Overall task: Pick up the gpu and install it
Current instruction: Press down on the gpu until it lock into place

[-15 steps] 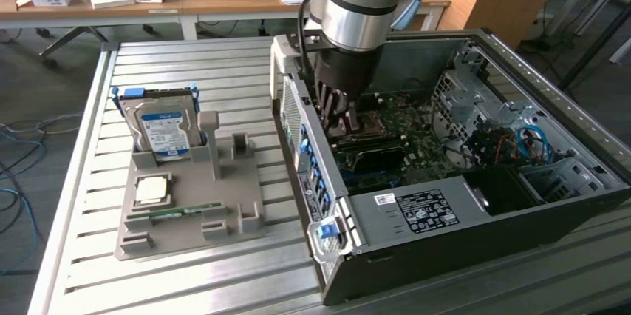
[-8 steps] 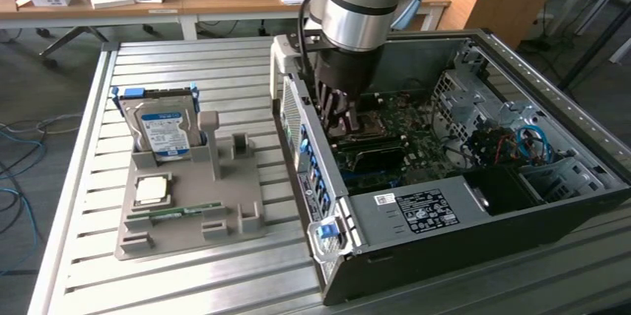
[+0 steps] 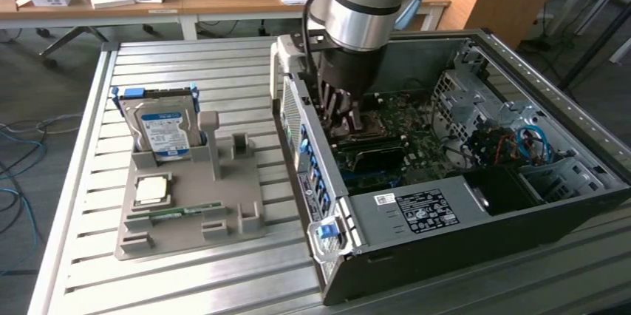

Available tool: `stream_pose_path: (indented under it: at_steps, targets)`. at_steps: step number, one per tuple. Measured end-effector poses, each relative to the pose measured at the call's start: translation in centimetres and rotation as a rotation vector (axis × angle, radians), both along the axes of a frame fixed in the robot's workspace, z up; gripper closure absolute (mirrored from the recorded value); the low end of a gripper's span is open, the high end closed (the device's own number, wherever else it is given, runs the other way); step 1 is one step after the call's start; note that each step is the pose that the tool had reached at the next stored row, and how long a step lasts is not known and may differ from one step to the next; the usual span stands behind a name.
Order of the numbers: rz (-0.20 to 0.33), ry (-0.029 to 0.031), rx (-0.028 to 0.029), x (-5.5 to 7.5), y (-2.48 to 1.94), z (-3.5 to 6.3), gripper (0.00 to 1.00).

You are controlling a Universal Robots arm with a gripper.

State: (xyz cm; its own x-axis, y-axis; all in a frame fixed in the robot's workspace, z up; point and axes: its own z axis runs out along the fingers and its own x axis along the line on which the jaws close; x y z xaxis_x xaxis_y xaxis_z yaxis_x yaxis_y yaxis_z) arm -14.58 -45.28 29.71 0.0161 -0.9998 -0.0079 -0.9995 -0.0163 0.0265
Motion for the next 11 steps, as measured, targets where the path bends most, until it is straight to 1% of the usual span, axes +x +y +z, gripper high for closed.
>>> stream_pose_path:
  at_steps: [7,11]
  targets:
    - [0.001,0.0,0.0001,1.6,0.0,0.0,0.89]
    - [0.001,0.0,0.0009,3.0,0.0,-0.01,0.89]
